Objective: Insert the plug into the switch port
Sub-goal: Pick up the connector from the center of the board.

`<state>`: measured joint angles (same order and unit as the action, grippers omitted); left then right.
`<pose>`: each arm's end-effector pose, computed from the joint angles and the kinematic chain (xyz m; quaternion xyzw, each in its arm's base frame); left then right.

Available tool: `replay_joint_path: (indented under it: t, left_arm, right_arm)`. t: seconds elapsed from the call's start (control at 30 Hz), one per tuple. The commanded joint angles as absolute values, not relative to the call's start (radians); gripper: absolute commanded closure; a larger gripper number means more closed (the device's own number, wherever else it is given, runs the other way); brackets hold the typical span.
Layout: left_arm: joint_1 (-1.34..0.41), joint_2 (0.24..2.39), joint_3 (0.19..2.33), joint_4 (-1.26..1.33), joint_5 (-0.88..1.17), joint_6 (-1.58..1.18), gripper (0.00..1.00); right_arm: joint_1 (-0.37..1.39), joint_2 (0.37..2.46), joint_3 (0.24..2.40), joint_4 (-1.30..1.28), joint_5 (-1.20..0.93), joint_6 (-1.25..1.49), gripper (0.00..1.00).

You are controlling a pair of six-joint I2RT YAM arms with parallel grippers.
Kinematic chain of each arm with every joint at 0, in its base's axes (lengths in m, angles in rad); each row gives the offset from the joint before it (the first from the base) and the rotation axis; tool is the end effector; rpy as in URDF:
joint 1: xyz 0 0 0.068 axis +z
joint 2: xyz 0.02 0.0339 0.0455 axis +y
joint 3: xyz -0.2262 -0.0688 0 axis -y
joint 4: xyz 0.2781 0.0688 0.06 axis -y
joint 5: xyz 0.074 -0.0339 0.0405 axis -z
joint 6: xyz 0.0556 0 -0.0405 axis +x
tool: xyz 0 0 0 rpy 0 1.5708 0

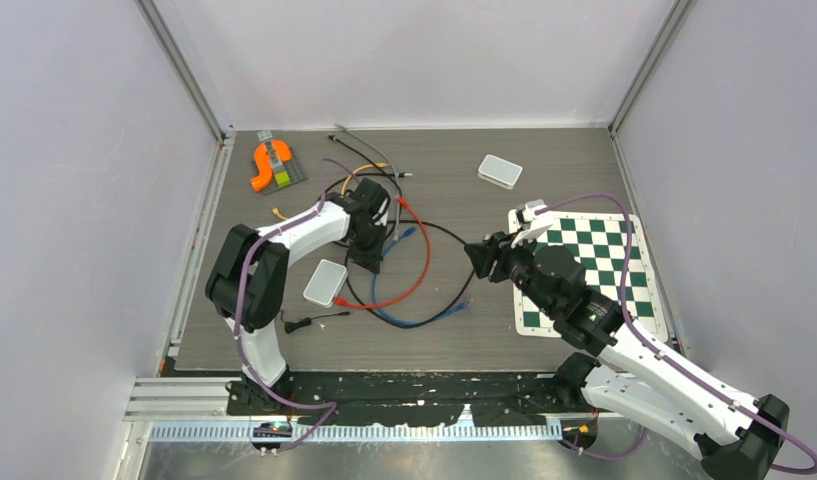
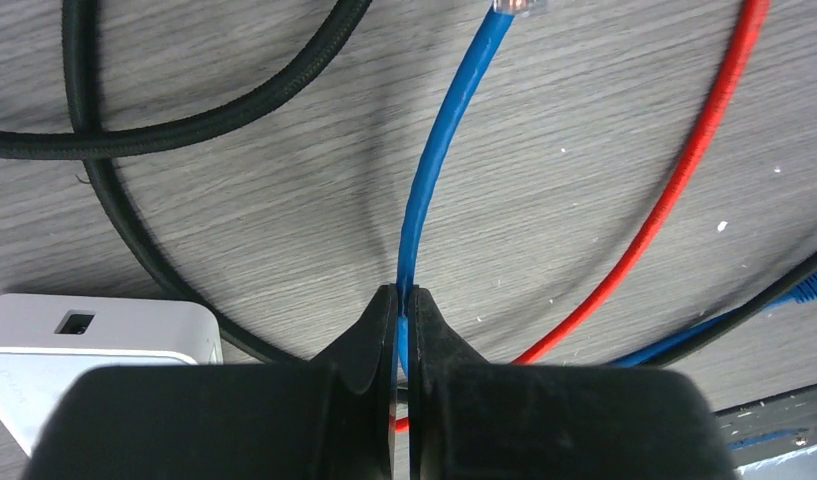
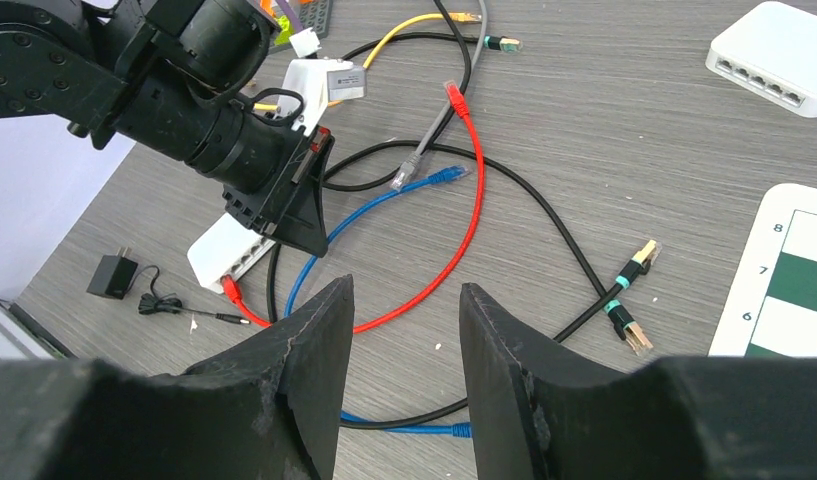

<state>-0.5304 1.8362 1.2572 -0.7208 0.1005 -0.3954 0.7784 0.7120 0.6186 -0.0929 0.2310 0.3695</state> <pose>0.3246 -0.1968 0.1052 0.0735 0.9869 -0.1048 0.0985 0.1920 0.1715 0.2714 -0.0832 0.7637 0.2697 0.5806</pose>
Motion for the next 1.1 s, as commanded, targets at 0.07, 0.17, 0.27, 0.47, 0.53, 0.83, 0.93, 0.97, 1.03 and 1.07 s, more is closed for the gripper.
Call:
replay_joint_path:
  t: [0.07,0.17,0.27,0.47,0.53,0.83,0.93,0.97,1.03,1.07]
  left_arm:
    - [-0.531,1.709,1.227,-0.610,0.137,-0.384,1.00]
    - [-0.531,1.666,1.205,-0.558,0.121,-0.395,1.00]
    - [-0.531,1.629,1.191,-0.527,0.102,-0.394,1.00]
    - [-0.531,1.575,1.185,-0.514,0.049,-0.384,1.00]
    - [-0.531,1.560,1.189,-0.518,0.014,-0.381,1.00]
    - [-0.530,1.477,1.268,-0.514,-0.186,-0.320,1.00]
    - [-0.531,1.450,1.298,-0.503,-0.242,-0.269,1.00]
    - [-0.530,1.442,1.307,-0.500,-0.254,-0.251,1.00]
    - [-0.531,1.429,1.327,-0.497,-0.263,-0.213,1.00]
    - [-0.531,1.421,1.333,-0.498,-0.266,-0.202,1.00]
  right_arm:
    - [0.778,0.680,0.618,-0.052,0.250,0.372,0.50]
    - [0.778,0.679,0.620,-0.052,0.249,0.367,0.50]
    - [0.777,0.680,0.620,-0.049,0.250,0.364,0.50]
    - [0.777,0.684,0.626,-0.035,0.243,0.364,0.49]
    - [0.777,0.688,0.623,-0.017,0.244,0.364,0.50]
    - [0.778,0.711,0.668,0.032,0.227,0.345,0.49]
    - [0.778,0.702,0.662,0.057,0.223,0.339,0.50]
    - [0.778,0.700,0.658,0.071,0.221,0.337,0.50]
    - [0.778,0.697,0.649,0.088,0.222,0.336,0.50]
    - [0.778,0.699,0.647,0.094,0.220,0.335,0.50]
